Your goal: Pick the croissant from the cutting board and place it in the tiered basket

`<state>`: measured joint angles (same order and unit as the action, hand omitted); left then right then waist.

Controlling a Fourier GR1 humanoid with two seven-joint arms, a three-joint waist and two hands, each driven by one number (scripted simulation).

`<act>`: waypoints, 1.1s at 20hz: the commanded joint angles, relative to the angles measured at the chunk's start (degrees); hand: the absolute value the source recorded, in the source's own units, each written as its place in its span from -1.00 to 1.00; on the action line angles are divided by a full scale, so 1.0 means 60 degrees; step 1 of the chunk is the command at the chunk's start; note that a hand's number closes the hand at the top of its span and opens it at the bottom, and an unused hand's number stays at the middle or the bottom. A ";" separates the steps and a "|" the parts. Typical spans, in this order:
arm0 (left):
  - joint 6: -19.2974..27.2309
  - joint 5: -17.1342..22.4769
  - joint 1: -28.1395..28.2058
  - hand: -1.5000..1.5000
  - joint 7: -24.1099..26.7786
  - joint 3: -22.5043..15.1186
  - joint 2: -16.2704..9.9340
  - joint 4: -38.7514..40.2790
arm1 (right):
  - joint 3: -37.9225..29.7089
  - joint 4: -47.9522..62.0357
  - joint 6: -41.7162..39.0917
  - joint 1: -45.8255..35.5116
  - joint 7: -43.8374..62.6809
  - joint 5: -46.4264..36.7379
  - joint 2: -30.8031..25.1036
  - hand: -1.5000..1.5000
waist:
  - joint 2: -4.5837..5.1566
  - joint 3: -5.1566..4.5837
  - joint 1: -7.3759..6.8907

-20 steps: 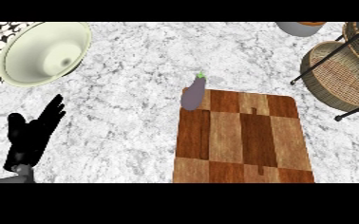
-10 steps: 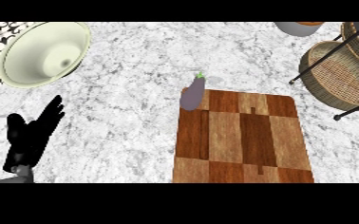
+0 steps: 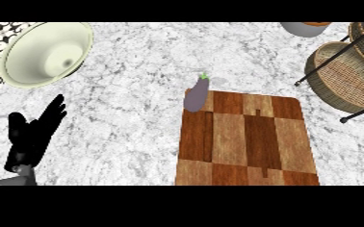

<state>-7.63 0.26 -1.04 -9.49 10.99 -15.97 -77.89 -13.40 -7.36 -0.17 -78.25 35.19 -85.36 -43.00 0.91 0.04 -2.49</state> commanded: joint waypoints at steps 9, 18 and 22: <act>0.0090 -0.0049 0.0517 0.00 -0.0086 -0.0049 0.0218 -0.0438 | -0.1067 -0.0567 -0.0042 0.0660 0.1249 0.1201 -0.0374 -1.00 | -0.0094 0.0006 0.0143; -0.0025 -0.0131 0.0363 0.00 0.0408 0.0110 0.0063 0.0218 | -0.1338 -0.2164 0.2158 0.0257 0.2254 0.1441 -0.0259 -1.00 | -0.0125 -0.0008 0.0280; -0.0071 0.0086 0.0801 0.00 0.0429 0.0412 -0.0055 -0.0035 | -0.2142 -0.2781 0.2237 0.0339 0.2848 0.2162 -0.0988 -1.00 | -0.0236 -0.0010 0.0501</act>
<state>-7.47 0.09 2.21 -8.09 12.00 -15.38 -78.58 -22.94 -20.90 11.45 -76.33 49.37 -75.31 -46.08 -0.17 0.02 -0.37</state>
